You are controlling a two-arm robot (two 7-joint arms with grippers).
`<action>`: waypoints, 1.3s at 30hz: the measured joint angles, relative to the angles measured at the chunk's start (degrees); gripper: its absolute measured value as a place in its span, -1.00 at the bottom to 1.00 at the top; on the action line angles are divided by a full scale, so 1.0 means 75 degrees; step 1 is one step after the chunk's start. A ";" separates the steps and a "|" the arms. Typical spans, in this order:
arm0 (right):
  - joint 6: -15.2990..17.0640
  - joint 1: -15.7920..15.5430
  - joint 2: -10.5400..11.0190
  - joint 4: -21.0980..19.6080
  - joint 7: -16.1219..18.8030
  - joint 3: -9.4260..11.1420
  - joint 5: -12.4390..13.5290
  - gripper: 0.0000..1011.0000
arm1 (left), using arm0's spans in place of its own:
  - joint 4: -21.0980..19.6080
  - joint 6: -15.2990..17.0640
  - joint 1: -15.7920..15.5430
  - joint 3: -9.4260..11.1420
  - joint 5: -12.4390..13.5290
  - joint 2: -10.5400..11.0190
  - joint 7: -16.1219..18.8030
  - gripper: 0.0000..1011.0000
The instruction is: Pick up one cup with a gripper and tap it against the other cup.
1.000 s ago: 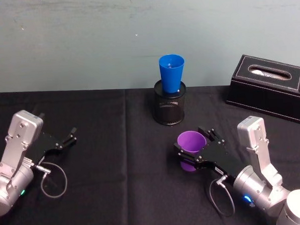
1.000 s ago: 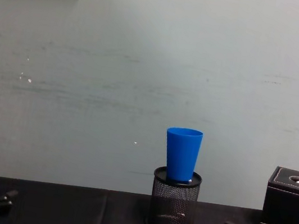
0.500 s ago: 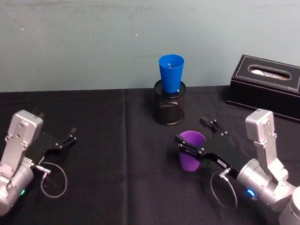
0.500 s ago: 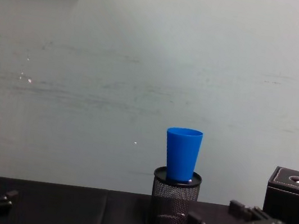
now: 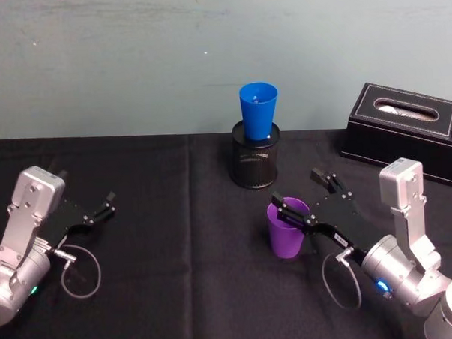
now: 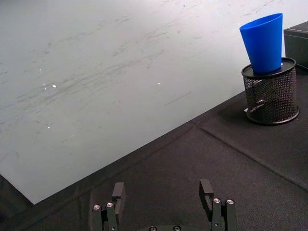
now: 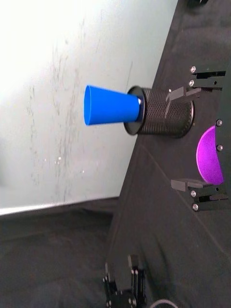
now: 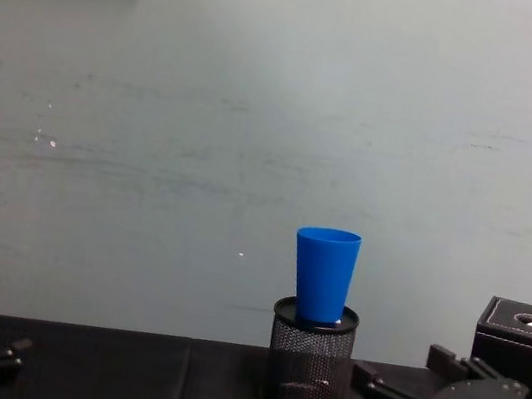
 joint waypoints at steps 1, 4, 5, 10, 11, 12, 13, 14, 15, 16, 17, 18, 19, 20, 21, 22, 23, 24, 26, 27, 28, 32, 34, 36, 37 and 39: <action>-0.0012 -0.0009 -0.0016 -0.0002 -0.0063 0.0029 -0.0034 0.98 | 0.0000 0.0000 0.0000 0.0000 0.0000 0.0000 0.0000 1.00; -0.0043 -0.0025 -0.0044 -0.0003 -0.0161 0.0093 -0.0071 0.98 | 0.0000 0.0000 0.0000 0.0000 0.0000 0.0000 0.0000 1.00; -0.0047 -0.0027 -0.0052 -0.0002 -0.0179 0.0110 -0.0080 0.98 | 0.0000 0.0000 0.0000 0.0000 0.0000 0.0000 0.0000 1.00; -0.0073 -0.0024 -0.0114 0.0058 -0.0291 0.0230 -0.0108 0.98 | 0.0000 0.0000 0.0000 0.0000 0.0000 0.0000 0.0000 1.00; -0.0080 -0.0023 -0.0120 0.0072 -0.0299 0.0243 -0.0111 0.98 | 0.0000 0.0000 0.0000 0.0000 0.0000 0.0000 0.0000 1.00; -0.0094 -0.0019 -0.0129 0.0094 -0.0315 0.0259 -0.0116 0.98 | 0.0000 0.0000 0.0000 0.0000 0.0000 0.0000 0.0000 1.00; -0.0123 -0.0012 -0.0146 0.0149 -0.0345 0.0294 -0.0132 0.98 | 0.0000 0.0000 0.0000 0.0001 0.0000 0.0000 0.0000 1.00; -0.0132 -0.0004 -0.0158 0.0184 -0.0356 0.0312 -0.0143 0.98 | 0.0000 0.0000 0.0000 0.0000 0.0000 0.0000 0.0000 1.00; -0.0149 0.0010 -0.0181 0.0239 -0.0386 0.0351 -0.0155 0.98 | 0.0000 0.0000 0.0000 0.0000 0.0000 0.0000 0.0000 1.00; -0.0159 0.0015 -0.0192 0.0270 -0.0400 0.0372 -0.0158 0.98 | 0.0000 0.0000 0.0000 0.0000 0.0000 0.0000 0.0000 1.00; -0.0165 0.0020 -0.0202 0.0290 -0.0410 0.0387 -0.0162 0.98 | 0.0000 0.0000 0.0000 0.0000 0.0000 0.0000 0.0000 1.00; -0.0175 0.0027 -0.0211 0.0313 -0.0421 0.0409 -0.0167 0.98 | 0.0000 0.0000 0.0000 0.0000 0.0000 0.0000 0.0000 1.00; -0.0187 0.0038 -0.0231 0.0346 -0.0461 0.0452 -0.0177 0.98 | 0.0000 0.0000 0.0000 0.0000 0.0000 0.0000 0.0000 1.00; -0.0189 0.0044 -0.0240 0.0359 -0.0477 0.0476 -0.0182 0.98 | 0.0000 0.0000 0.0000 0.0000 0.0000 0.0000 0.0000 1.00; -0.0190 0.0051 -0.0253 0.0372 -0.0500 0.0503 -0.0188 0.98 | 0.0000 0.0000 0.0000 0.0001 0.0001 0.0000 0.0000 1.00; -0.0191 0.0055 -0.0262 0.0382 -0.0526 0.0529 -0.0197 0.98 | 0.0000 0.0000 0.0000 0.0000 0.0000 0.0000 0.0000 1.00; -0.0192 0.0058 -0.0281 0.0402 -0.0584 0.0584 -0.0213 0.98 | 0.0000 0.0000 0.0000 0.0000 0.0000 0.0000 0.0000 1.00; -0.0191 0.0059 -0.0301 0.0413 -0.0650 0.0653 -0.0226 0.98 | 0.0000 0.0000 0.0000 0.0000 0.0000 0.0000 0.0000 1.00; -0.0188 0.0060 -0.0319 0.0420 -0.0718 0.0709 -0.0245 0.98 | 0.0000 0.0000 0.0000 0.0000 0.0000 0.0000 0.0000 1.00; -0.0183 0.0060 -0.0330 0.0425 -0.0757 0.0736 -0.0265 0.98 | 0.0000 0.0000 0.0000 0.0000 0.0000 0.0000 0.0000 1.00; -0.0175 0.0060 -0.0345 0.0434 -0.0800 0.0767 -0.0286 0.98 | 0.0000 0.0000 0.0000 0.0000 0.0000 0.0000 0.0000 1.00; -0.0099 0.0059 -0.0404 0.0483 -0.0974 0.0895 -0.0377 0.98 | 0.0000 0.0000 0.0000 0.0000 0.0000 0.0000 0.0001 1.00; -0.0087 0.0059 -0.0437 0.0528 -0.1024 0.0953 -0.0433 0.98 | 0.0000 0.0000 0.0000 0.0000 0.0000 0.0000 0.0000 1.00; -0.0087 0.0059 -0.0458 0.0553 -0.1054 0.0982 -0.0476 0.98 | 0.0000 0.0000 0.0000 0.0000 0.0000 0.0000 0.0000 1.00; -0.0089 0.0059 -0.0478 0.0582 -0.1082 0.1007 -0.0525 0.98 | 0.0000 0.0000 0.0000 0.0000 0.0000 0.0000 0.0000 1.00; -0.0095 0.0059 -0.0507 0.0625 -0.1118 0.1039 -0.0583 0.98 | 0.0000 0.0000 0.0000 0.0000 0.0000 0.0000 0.0000 1.00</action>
